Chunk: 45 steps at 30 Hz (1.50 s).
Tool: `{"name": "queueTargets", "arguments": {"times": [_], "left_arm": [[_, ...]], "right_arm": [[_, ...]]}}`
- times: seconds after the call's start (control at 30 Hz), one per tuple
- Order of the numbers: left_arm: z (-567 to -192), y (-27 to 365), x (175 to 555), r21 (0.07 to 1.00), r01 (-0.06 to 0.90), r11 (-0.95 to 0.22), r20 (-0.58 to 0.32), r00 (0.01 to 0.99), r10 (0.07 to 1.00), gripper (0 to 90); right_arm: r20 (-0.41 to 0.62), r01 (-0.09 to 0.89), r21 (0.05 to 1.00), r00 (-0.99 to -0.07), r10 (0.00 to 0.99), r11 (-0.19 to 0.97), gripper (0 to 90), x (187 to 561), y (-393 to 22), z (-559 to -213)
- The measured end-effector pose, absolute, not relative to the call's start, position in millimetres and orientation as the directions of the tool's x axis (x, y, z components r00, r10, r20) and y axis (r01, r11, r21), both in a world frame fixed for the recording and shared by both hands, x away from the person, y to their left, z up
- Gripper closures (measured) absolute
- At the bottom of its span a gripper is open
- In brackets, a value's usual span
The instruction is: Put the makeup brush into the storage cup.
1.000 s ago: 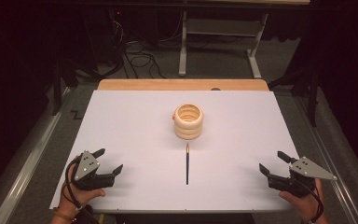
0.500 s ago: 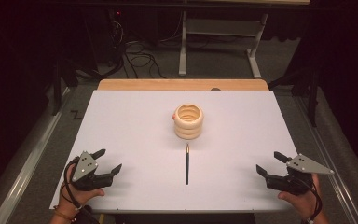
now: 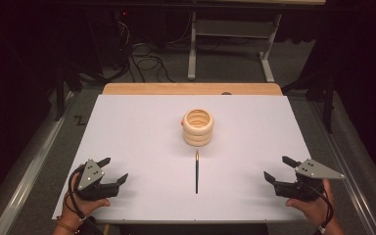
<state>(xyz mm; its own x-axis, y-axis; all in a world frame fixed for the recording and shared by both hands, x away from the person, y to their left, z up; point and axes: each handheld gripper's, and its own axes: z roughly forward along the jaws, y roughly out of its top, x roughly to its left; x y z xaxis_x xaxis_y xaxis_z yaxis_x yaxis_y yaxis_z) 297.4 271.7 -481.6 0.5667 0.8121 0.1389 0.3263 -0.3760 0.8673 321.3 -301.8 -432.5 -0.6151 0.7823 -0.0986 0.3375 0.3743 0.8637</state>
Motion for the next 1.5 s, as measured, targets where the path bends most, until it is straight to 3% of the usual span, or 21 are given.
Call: {"name": "queueTargets", "arguments": {"times": [0.23, 0.6, 1.5], "left_arm": [[-481.4, 272.6, 296.1, 0.870, 0.320, -0.376, 0.143, 0.566, 0.812, 21.3], [-481.9, 273.9, 296.1, 0.872, 0.324, -0.368, 0.133, 0.567, 0.813, 21.4], [-483.5, 273.2, 296.4, 0.865, 0.334, -0.375, 0.124, 0.582, 0.803, 21.4]], "right_arm": [[-0.121, 0.349, 0.830, -0.649, 0.751, 0.435, 26.6, 328.2, -277.3, -427.0], [-0.157, 0.395, 0.782, -0.624, 0.765, 0.483, 27.1, 335.3, -261.1, -423.5], [-0.055, 0.492, 0.717, -0.666, 0.744, 0.494, 31.5, 360.7, -213.2, -418.4]]}}
